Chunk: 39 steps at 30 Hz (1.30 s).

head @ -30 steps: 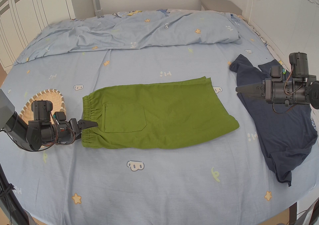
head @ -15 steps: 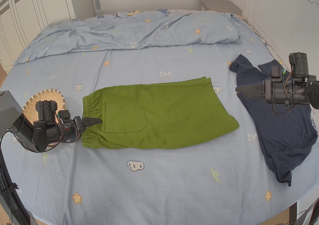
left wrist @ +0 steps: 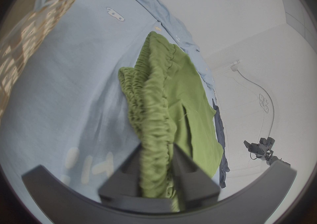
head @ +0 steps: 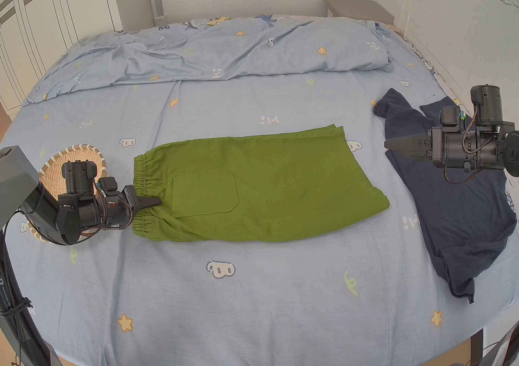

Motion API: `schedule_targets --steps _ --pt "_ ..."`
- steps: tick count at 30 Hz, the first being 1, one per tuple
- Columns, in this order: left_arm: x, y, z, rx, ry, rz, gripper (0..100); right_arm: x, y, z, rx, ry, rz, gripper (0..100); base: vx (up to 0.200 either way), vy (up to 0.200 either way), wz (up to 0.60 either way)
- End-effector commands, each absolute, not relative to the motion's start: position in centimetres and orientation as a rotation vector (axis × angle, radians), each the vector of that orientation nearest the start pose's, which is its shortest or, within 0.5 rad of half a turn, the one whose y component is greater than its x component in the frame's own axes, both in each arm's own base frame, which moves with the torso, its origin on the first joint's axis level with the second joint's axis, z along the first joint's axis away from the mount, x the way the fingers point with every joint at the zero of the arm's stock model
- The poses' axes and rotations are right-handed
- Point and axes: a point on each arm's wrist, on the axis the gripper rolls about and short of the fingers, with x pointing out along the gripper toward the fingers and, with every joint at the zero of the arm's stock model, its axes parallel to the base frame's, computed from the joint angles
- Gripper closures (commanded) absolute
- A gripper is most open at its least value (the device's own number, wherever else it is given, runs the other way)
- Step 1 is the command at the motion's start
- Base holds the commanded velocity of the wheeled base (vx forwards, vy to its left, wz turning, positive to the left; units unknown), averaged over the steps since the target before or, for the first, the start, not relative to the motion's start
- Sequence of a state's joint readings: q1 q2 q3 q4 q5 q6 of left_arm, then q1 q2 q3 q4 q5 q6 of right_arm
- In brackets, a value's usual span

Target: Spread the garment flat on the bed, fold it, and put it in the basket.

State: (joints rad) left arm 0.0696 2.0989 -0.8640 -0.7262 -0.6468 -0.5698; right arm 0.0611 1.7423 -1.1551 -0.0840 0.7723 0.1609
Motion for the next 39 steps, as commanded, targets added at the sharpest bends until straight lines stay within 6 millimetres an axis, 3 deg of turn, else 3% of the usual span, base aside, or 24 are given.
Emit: schedule_targets --steps 1,4,5,10,12,13,15,19,20,32,39 --pt "36.5 1.4 7.4 -0.724 0.625 -0.413 100 32.4 3.5 21.4 0.332 0.555 0.775 0 0.000 0.000 0.00" --pt "36.4 1.4 7.7 -0.724 0.621 -0.414 100 32.4 3.4 21.5 0.335 0.552 0.770 0 0.000 0.000 0.00" --pt "36.1 1.5 8.6 -0.721 0.607 -0.425 100 33.2 2.8 21.3 0.341 0.552 0.746 0 0.000 0.000 0.00" --pt "35.2 1.3 10.2 -0.731 0.590 -0.471 100 37.0 2.5 18.1 0.362 0.622 0.717 0 0.000 0.000 0.00" --pt "35.1 1.3 10.4 -0.735 0.586 -0.474 100 37.5 2.5 17.8 0.363 0.625 0.716 0 0.000 0.000 0.00" --pt "34.9 1.4 10.9 -0.751 0.582 -0.484 100 39.4 2.8 16.3 0.371 0.651 0.716 0 0.000 0.000 0.00" --pt "34.7 1.4 11.3 -0.750 0.573 -0.491 100 40.6 3.0 15.3 0.378 0.680 0.715 0 0.000 0.000 0.00" --pt "34.6 1.4 11.4 -0.748 0.570 -0.493 100 42.5 3.1 14.0 0.386 0.712 0.712 0 0.000 0.000 0.00" --pt "34.6 1.4 11.3 -0.750 0.574 -0.492 100 43.4 3.1 12.9 0.382 0.735 0.713 0 0.000 0.000 0.00" --pt "34.7 1.4 11.1 -0.749 0.573 -0.492 100 45.0 3.5 9.3 0.401 0.821 0.706 0 0.000 0.000 0.00" --pt "34.6 1.3 11.2 -0.748 0.572 -0.496 100 44.9 3.5 9.1 0.405 0.833 0.705 0 0.000 0.000 0.00"
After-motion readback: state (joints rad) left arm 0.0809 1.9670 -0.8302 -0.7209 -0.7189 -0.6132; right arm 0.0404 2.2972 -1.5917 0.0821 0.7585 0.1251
